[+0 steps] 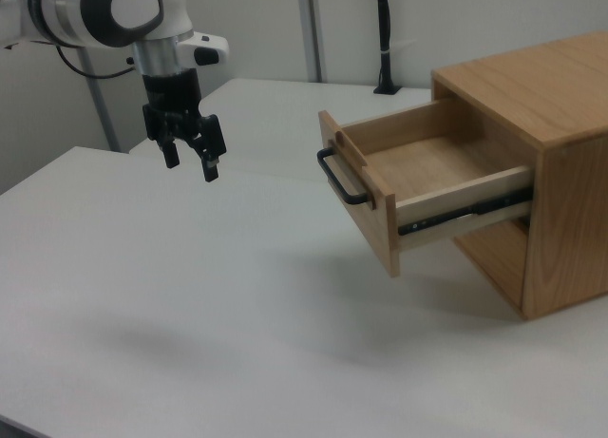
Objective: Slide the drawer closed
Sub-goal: 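Move the gripper down and toward the open drawer's front panel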
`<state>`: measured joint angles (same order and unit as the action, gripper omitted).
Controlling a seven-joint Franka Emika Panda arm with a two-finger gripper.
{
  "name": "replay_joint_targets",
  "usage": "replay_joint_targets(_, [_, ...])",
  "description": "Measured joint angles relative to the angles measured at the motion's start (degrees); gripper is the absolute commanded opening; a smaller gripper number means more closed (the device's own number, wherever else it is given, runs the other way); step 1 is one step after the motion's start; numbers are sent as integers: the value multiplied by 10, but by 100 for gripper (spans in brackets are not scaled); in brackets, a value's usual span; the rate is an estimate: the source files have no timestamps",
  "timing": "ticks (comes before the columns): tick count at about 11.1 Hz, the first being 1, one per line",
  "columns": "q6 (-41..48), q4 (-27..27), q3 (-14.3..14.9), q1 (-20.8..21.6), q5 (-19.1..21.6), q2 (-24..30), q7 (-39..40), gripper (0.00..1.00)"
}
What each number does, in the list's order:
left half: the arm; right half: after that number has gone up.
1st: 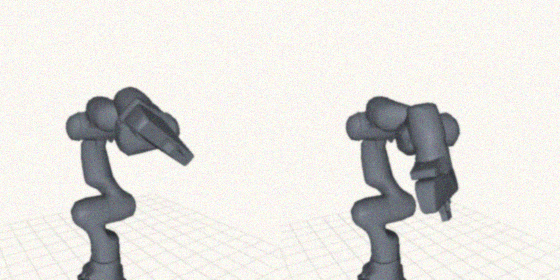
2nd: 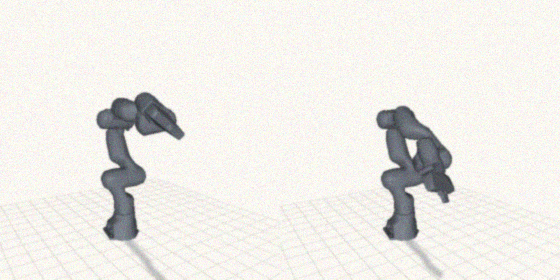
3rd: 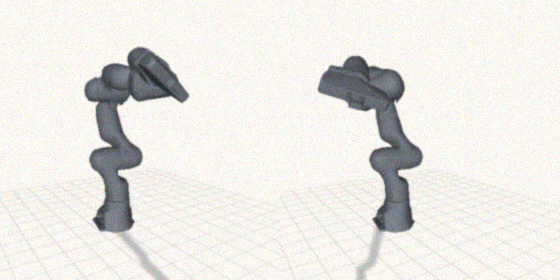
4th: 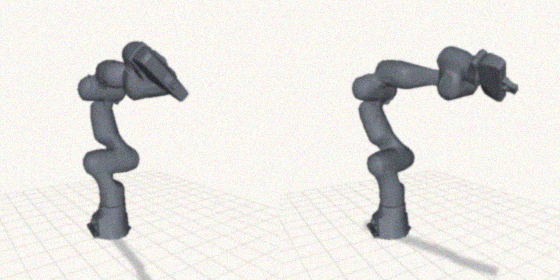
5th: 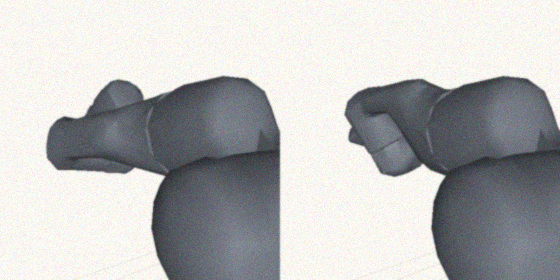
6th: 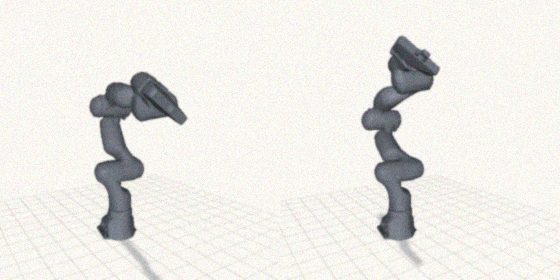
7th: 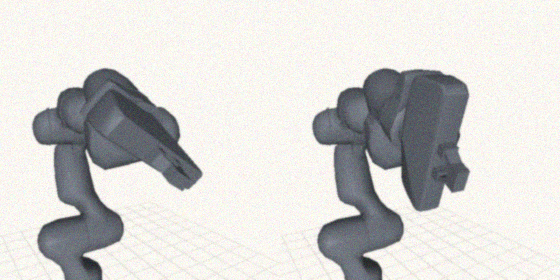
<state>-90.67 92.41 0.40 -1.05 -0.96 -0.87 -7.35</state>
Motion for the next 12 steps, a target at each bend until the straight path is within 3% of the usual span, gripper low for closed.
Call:
replay_joint_targets(8, [0,-3,14,1,0,2,0,100])
replay_joint_targets(9, [0,-3,14,1,0,2,0,95])
replay_joint_targets(12, [0,-3,14,1,0,2,-1,40])
